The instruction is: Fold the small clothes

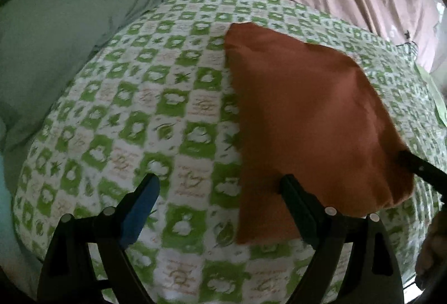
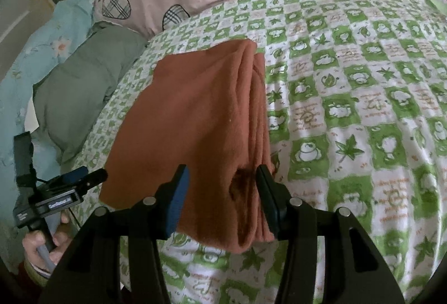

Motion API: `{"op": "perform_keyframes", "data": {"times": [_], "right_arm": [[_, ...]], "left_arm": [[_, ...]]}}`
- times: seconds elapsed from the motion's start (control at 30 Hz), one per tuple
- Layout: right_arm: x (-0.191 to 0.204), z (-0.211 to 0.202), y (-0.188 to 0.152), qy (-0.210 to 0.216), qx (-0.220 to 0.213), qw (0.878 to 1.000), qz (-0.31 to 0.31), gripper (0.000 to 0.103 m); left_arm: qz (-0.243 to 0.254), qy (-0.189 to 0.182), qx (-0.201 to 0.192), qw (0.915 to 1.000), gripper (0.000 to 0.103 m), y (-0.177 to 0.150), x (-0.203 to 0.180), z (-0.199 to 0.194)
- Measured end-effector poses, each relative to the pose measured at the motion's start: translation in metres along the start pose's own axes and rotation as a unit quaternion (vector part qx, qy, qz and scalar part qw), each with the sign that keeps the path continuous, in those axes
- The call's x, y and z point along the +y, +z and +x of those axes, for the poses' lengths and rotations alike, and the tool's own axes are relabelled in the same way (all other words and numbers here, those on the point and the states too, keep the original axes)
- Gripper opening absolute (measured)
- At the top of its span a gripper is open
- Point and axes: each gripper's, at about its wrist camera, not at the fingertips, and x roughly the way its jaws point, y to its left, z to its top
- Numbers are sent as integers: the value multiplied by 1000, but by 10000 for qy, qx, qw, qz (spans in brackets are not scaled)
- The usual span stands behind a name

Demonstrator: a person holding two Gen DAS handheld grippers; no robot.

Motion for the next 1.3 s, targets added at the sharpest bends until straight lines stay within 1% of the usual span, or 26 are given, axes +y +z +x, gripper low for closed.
{"op": "perform_keyframes", "data": {"times": [0.07, 0.1, 0.13, 0.17, 0.2, 0.23, 0.27, 0.33, 0.4, 0.5, 0.53, 0.6, 0.67, 0.7, 0.73, 0.8, 0.9, 0.97, 1.1, 1.13, 1.2, 1.27, 1.3], "right_arm": [[-1, 8, 0, -92, 69, 9999, 45, 49], [-2, 12, -1, -114, 105, 9999, 57, 32], [-3, 15, 0, -123, 142, 9998, 73, 16], [-4, 14, 1, -87, 132, 9998, 94, 16], [-3, 9, 3, 16, 61, 9999, 121, 12], [-3, 1, 6, 142, -53, 9998, 149, 11], [-1, -10, 10, 226, -211, 9994, 138, 10], [2, -24, 14, 128, -388, 9992, 36, 7], [-4, -19, 13, -72, -269, 9996, -3, 6], [-19, 7, 0, -303, 123, 9994, 111, 6], [-22, 13, -5, -363, 194, 9991, 126, 6], [-22, 13, -8, -452, 187, 9987, 104, 6], [-20, 6, -5, -518, 163, 9985, 113, 8], [-19, 1, -3, -481, 119, 9987, 154, 12], [-18, -7, 0, -415, 35, 9989, 207, 13], [-18, -23, 11, -231, -234, 9989, 344, 15], [-10, -32, 32, -148, -536, 9980, 313, 16], [-2, -21, 51, 75, -466, 9985, 268, 16], [10, 8, 82, 177, -460, 9987, 84, 16], [10, 19, 92, 257, -414, 9987, 119, 16], [7, 37, 102, 454, -234, 9985, 206, 16], [6, 59, 111, 405, -56, 9990, 186, 16], [4, 68, 113, 124, 19, 9998, 138, 16]], "left_arm": [[108, -9, 21, 9999, 85, 2, -6, 9], [155, -52, 69, 9998, 79, 2, -8, 14], [194, -93, 126, 9997, 69, 3, -11, 19], [242, -183, 157, 9994, 62, 4, -15, 21], [291, -279, 167, 9990, 50, 6, -18, 20], [342, -325, 155, 9988, 44, 8, -22, 16], [401, -305, 94, 9987, 45, 10, -26, 11], [500, -212, 21, 9985, 47, 13, -31, 6], [527, -270, 63, 9982, 46, 11, -35, 10], [587, -314, 199, 9976, 47, 4, -39, 22], [604, -327, 217, 9974, 48, 1, -40, 23], [637, -334, 225, 9972, 48, -1, -40, 24], [624, -398, 249, 9969, 48, 0, -37, 21], [598, -435, 222, 9970, 46, 0, -35, 17], [577, -483, 180, 9970, 46, 2, -32, 13], [552, -675, 37, 9962, 45, 5, -27, 3], [575, -962, -88, 9937, 45, 14, -25, -2], [548, -1012, -115, 9933, 45, 21, -24, 1], [506, -1138, -106, 9922, 42, 33, -25, 7], [519, -1177, -112, 9916, 42, 35, -26, 8], [533, -1314, -91, 9899, 42, 41, -29, 12], [566, -1389, -20, 9887, 42, 44, -32, 18], [569, -1357, 20, 9891, 42, 45, -34, 22]]}}
